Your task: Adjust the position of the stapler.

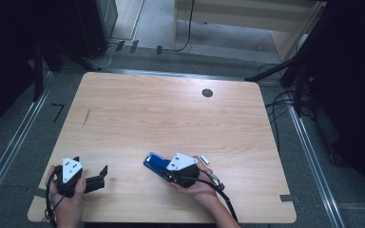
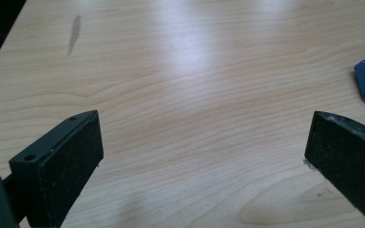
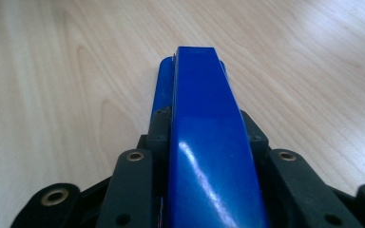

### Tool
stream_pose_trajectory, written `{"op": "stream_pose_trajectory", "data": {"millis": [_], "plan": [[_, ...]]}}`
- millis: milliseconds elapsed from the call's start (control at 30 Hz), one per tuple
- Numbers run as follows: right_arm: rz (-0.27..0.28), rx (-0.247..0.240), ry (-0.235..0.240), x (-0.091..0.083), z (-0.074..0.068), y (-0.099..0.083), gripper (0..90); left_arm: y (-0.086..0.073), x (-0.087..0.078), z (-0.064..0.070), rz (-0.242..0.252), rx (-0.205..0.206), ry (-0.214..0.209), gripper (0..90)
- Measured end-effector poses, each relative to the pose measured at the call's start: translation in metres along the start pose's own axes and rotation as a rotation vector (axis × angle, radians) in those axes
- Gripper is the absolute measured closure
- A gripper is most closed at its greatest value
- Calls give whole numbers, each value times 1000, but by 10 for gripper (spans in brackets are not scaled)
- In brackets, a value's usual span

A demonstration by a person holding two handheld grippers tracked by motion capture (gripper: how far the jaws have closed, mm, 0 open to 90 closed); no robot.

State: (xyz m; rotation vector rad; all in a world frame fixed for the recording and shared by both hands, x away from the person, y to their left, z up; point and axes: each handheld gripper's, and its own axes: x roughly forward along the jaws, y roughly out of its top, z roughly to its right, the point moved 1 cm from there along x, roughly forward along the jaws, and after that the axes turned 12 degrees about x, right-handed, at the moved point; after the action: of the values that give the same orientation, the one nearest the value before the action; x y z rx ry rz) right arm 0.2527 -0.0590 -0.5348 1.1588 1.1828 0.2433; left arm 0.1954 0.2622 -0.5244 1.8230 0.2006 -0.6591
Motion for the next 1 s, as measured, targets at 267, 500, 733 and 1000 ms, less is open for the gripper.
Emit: {"op": "stream_pose_trajectory", "data": {"millis": [267,500,733,1000], "plan": [[-1,-49,67,-8,4,-8,670,8,7,19,9,8,-78,0],[-12,-2,98,-10,7,-8,467,15,11,36,25,14,-158,0],[38,70,104,-26,7,-11,391,23,17,54,17,34,-218,0],[108,156,91,-57,13,-22,389,34,27,82,44,58,-302,205]]}}
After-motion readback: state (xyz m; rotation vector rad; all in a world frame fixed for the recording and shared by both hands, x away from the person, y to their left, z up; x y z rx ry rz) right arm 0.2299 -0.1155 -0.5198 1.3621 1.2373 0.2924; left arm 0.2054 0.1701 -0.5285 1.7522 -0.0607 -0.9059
